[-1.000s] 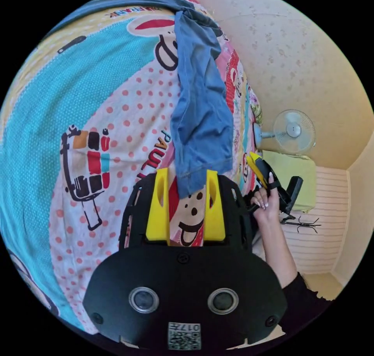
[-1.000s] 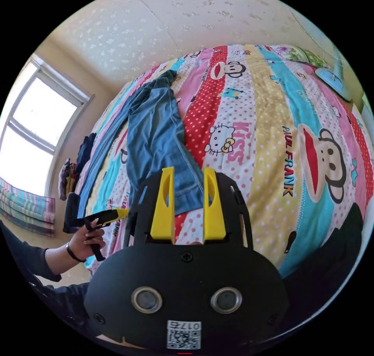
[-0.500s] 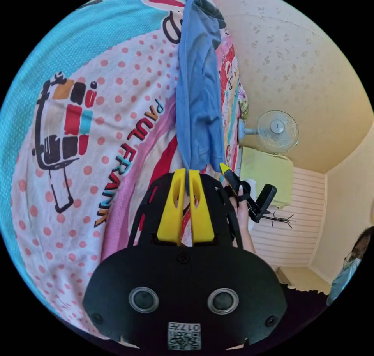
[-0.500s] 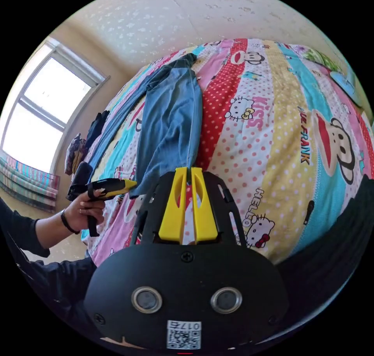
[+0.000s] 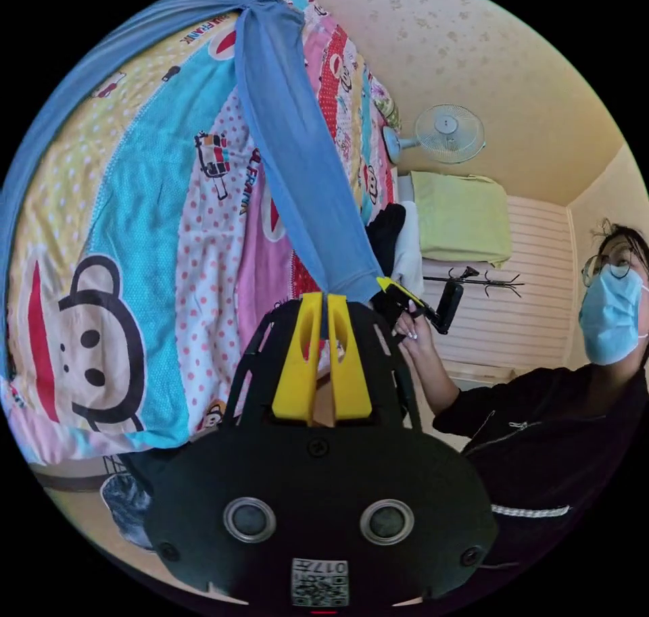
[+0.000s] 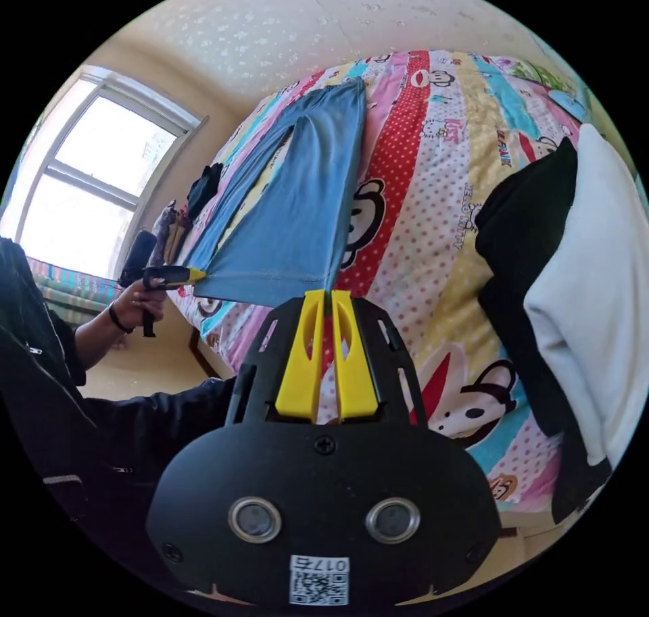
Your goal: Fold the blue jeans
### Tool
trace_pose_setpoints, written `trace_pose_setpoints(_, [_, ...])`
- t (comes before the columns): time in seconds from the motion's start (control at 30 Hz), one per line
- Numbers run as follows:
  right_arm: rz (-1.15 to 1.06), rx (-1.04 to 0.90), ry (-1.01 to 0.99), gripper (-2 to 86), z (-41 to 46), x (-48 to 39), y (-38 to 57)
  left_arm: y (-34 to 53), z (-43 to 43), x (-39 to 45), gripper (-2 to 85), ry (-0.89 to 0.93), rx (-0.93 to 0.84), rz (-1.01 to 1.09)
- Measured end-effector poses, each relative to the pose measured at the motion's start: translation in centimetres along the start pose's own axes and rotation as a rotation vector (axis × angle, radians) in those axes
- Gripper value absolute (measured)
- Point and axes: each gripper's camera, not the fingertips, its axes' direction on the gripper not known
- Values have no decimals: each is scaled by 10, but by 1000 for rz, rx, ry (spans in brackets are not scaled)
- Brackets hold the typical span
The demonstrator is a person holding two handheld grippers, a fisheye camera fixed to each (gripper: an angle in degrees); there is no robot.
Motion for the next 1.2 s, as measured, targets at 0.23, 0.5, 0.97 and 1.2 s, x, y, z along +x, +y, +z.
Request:
trace_pose_setpoints(0.23, [-188, -130, 163, 26, 87, -2, 28, 80, 56, -79, -5, -30, 152, -210])
trace_pose_setpoints(0.5, [-70, -162, 65, 28, 77, 16, 10, 140, 56, -62, 36, 0, 227, -147])
trace_pose_setpoints(0.97, [239, -117, -340, 27, 7, 11, -45, 145, 159, 174, 120, -375, 188, 759])
trace_pose_setpoints(1.2, [396, -179, -500, 28, 19, 14, -71, 180, 245, 216, 137, -747, 363, 795])
